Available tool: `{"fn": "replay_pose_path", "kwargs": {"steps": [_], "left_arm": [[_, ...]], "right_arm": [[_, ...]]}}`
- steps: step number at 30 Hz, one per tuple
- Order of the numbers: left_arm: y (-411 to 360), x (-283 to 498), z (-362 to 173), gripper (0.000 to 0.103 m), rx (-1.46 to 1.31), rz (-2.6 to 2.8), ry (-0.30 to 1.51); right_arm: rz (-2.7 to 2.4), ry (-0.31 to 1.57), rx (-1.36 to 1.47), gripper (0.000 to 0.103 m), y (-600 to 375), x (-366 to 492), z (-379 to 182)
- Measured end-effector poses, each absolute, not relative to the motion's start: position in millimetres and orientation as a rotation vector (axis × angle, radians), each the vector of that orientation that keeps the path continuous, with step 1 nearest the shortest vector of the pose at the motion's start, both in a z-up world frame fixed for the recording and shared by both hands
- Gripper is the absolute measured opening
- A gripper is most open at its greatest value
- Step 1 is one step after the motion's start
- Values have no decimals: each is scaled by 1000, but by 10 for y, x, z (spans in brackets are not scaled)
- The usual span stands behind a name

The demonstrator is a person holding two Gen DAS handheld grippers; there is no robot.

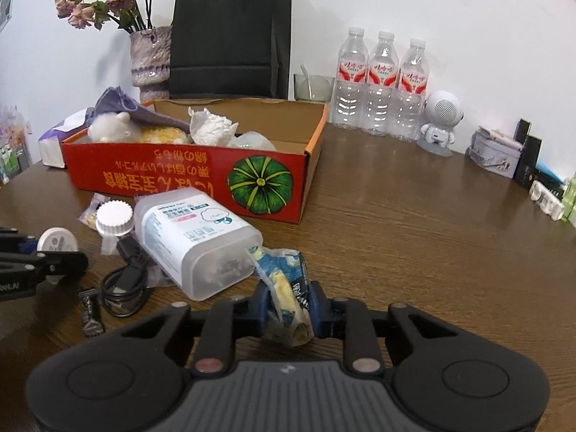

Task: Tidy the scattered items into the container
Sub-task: 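Grasp the blue-and-yellow wrapper with the right tool while the left tool grasps a white round lid, then carry the wrapper and lid into the box and open both tools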

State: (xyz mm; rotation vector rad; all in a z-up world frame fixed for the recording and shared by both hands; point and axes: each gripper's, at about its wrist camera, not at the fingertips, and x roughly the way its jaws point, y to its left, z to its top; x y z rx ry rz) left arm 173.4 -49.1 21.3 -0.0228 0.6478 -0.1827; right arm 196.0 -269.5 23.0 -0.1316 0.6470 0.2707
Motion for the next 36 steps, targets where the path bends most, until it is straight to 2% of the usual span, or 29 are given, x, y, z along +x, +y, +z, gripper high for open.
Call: {"fn": "replay_pose_path", "kwargs": {"steps": [9, 15, 24, 36], "left_arm": [[-261, 1640, 382, 21, -80, -175, 590], [-69, 1724, 682, 21, -112, -174, 493], [157, 2215, 1096, 21, -172, -159, 358], [205, 3064, 984, 21, -256, -146, 373]], "right_arm": [[210, 595, -110, 20, -2648, 1876, 327], [206, 518, -59, 20, -2561, 1876, 603], [251, 456, -49, 20, -2086, 2412, 1013], [214, 511, -27, 20, -1679, 3211, 897]]}}
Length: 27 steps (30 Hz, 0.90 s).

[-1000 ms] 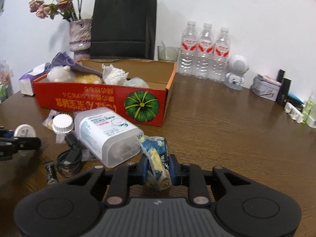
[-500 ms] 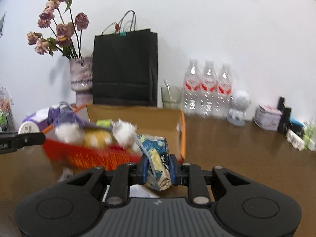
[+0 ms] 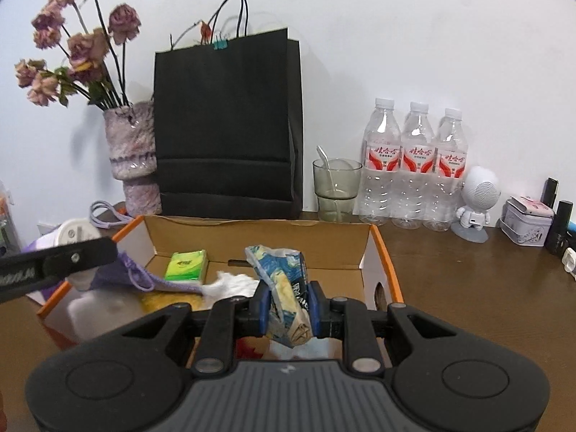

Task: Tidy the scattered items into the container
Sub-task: 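Carry the wrapper and lid into the box and open both tools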

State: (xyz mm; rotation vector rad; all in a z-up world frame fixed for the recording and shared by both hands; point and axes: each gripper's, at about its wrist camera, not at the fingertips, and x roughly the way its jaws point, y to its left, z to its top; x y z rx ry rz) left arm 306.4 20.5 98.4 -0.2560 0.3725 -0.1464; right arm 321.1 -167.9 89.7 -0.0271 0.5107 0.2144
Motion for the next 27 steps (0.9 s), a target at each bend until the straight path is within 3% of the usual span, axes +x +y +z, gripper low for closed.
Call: {"fn": "replay_pose_path", "kwargs": {"steps": [12, 13, 15, 16, 17, 27], "left_arm": [[195, 3440, 805, 21, -225, -129, 433], [186, 3433, 812, 24, -217, -129, 437], [160, 3413, 839, 61, -197, -128, 446], [150, 3404, 857, 101, -193, -123, 453], [134, 3380, 877, 103, -182, -103, 448], [80, 3260, 995, 103, -155, -54, 416]], "right_arm": [[211, 572, -57, 22, -1609, 3387, 700], [212, 572, -56, 27, -1611, 3383, 706], [214, 577, -52, 57, -1621, 3386, 721], [212, 576, -48, 88, -1626, 3378, 735], [209, 565, -45, 103, -1635, 3364, 754], [242, 537, -33, 103, -1680, 3284, 916]]}}
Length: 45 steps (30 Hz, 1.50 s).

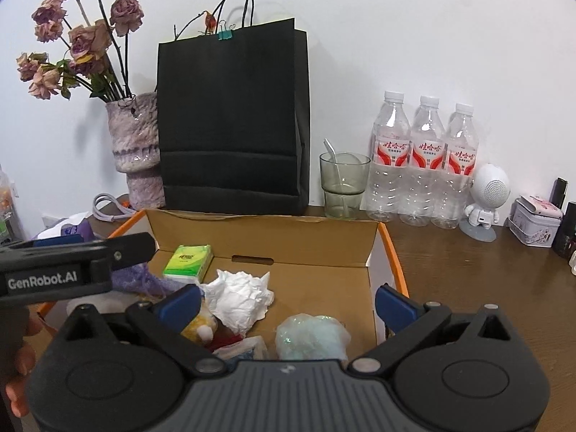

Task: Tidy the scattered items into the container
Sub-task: 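Carry the wrapper and lid into the box and open both tools, then withdraw both open tools from the box toward the wipe tub and lid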

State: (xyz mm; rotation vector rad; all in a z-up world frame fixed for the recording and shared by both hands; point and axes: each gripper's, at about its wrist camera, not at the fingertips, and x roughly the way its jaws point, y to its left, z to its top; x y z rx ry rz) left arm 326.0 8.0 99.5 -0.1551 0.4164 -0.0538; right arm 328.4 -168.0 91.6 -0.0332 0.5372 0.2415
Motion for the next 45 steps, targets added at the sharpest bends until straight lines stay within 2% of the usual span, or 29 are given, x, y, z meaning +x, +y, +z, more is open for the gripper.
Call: {"fn": "replay_pose_path", "kwargs": {"steps": [22, 34, 45], "left_arm": [[318, 2397, 1159, 103, -145, -76, 399], [304, 1983, 683, 103, -91, -94, 521], [-222, 2204, 350, 103, 19, -158, 559]], "right_arm": [[259, 519, -46, 103, -1981, 2603, 1054], [230, 613, -30, 103, -2234, 2151, 584], [164, 636, -97, 102, -1940, 2174, 270]]}}
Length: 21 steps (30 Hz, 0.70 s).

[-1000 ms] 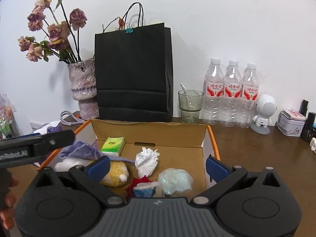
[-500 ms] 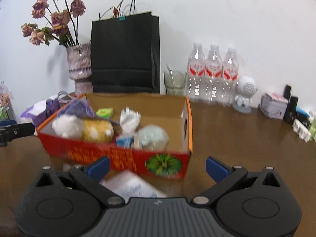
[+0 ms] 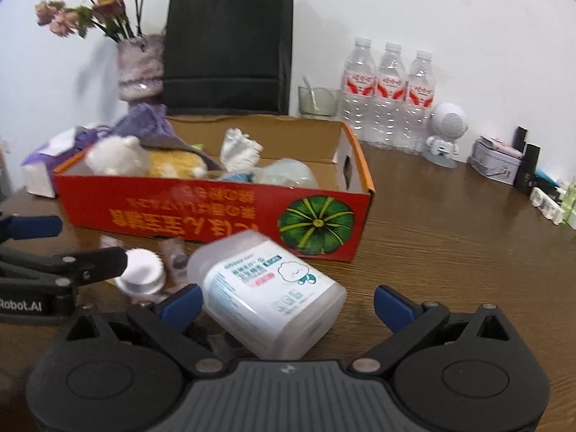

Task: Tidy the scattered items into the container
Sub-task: 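Withdraw both open tools from the box toward the wipe tub and lid, then grasp the white wipe tub with the right tool while the left tool grasps a white lid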

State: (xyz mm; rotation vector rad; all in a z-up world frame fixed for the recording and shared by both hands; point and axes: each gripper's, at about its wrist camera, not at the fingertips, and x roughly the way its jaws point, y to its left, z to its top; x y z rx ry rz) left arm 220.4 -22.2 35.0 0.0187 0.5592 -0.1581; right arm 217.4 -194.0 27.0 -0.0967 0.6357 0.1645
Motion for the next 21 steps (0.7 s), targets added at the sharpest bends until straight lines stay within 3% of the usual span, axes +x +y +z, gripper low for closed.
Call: {"fn": "replay_pose_path", "kwargs": {"steps": [9, 12, 16, 18, 19, 21], "left_arm": [[-106, 2281, 275, 101, -19, -288, 576], [-197, 2317, 270, 93, 29, -311, 582], [-304, 2387, 244, 79, 74, -341, 596], [-327, 2420, 220, 73, 87, -348, 600], [-343, 2428, 214, 66, 100, -344, 593], [-356, 2444, 200, 41, 113, -354, 599]], "right_arm": [[213, 620, -117, 103, -1916, 2242, 185], [220, 619, -114, 103, -1964, 2296, 179], [238, 628, -87, 102, -2043, 2361, 164], [246, 635, -77, 96, -2067, 2376, 156], [251, 644, -69, 90, -2082, 2383, 152], [247, 652, -63, 88, -2090, 2372, 153]]}}
